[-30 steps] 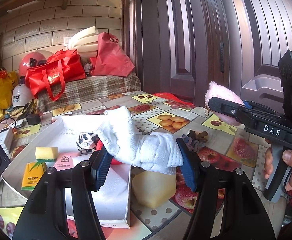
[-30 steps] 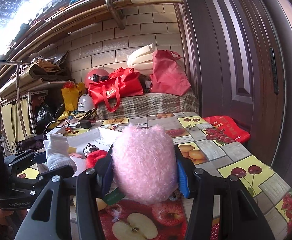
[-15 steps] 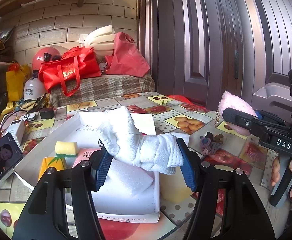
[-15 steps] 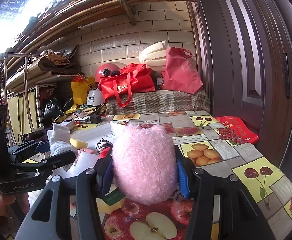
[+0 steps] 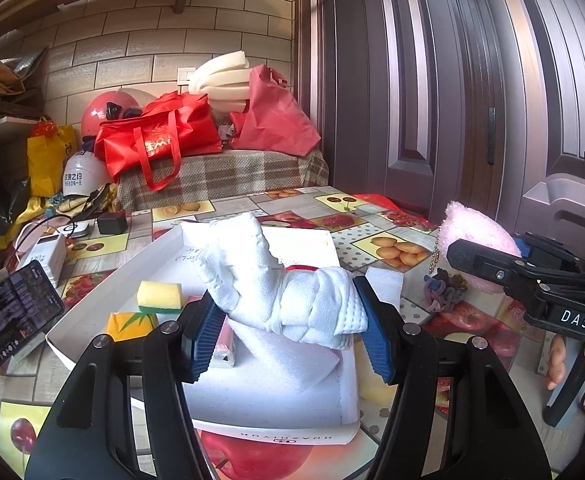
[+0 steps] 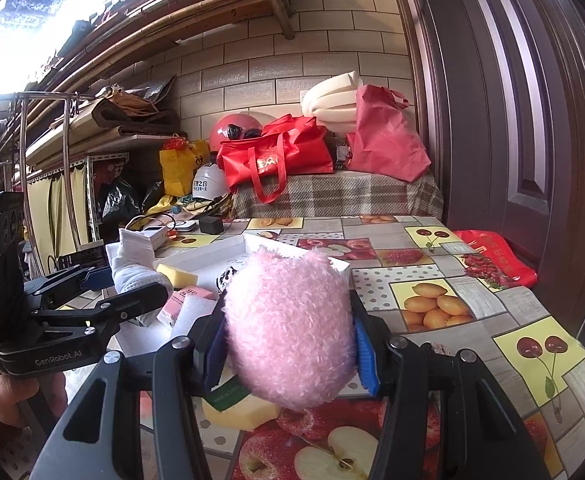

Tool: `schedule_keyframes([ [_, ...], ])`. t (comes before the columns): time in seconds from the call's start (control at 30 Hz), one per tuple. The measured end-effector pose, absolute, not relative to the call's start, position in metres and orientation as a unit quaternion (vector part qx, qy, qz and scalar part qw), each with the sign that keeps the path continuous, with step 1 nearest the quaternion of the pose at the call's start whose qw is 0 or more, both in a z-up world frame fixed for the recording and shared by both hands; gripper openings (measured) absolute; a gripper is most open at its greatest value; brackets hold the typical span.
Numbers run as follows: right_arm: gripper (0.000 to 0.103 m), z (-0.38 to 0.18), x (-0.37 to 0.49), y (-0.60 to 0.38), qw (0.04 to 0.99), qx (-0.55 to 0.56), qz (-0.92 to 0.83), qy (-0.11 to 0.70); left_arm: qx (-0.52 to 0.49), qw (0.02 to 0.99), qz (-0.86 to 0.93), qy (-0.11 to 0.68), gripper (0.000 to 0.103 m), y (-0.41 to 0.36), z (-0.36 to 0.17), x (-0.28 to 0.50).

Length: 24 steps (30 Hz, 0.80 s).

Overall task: Organize soft objects
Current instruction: 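Carry the white sock and pink fluffy ball over the white box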

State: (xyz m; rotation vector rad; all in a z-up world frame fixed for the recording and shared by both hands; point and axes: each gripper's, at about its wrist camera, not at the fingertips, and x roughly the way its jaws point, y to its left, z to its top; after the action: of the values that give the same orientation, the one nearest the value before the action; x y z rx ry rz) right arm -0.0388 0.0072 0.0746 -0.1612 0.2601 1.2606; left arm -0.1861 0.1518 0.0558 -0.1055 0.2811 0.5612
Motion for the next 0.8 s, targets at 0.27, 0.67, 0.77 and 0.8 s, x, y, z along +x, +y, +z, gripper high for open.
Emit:
schedule_keyframes([
  [0.27, 0.053, 0.069, -0.053, 0.031, 0.78, -0.092, 0.605, 0.133, -0.068, 0.941, 0.303, 0.133, 0.062, 0.174, 0.055, -0.2],
  [0.67, 0.053, 0.059, -0.071, 0.074, 0.746, -0.126, 0.635, 0.155, -0.098, 0.925, 0.34, 0.141, 0.062, 0.214, 0.051, -0.208],
  [0.77, 0.053, 0.057, -0.077, 0.092, 0.729, -0.134, 0.65, 0.17, -0.108, 0.921, 0.339, 0.155, 0.062, 0.226, 0.049, -0.202],
  [0.8, 0.053, 0.055, -0.079, 0.098, 0.72, -0.137, 0.657, 0.177, -0.113, 0.92, 0.338, 0.161, 0.062, 0.23, 0.048, -0.2],
])
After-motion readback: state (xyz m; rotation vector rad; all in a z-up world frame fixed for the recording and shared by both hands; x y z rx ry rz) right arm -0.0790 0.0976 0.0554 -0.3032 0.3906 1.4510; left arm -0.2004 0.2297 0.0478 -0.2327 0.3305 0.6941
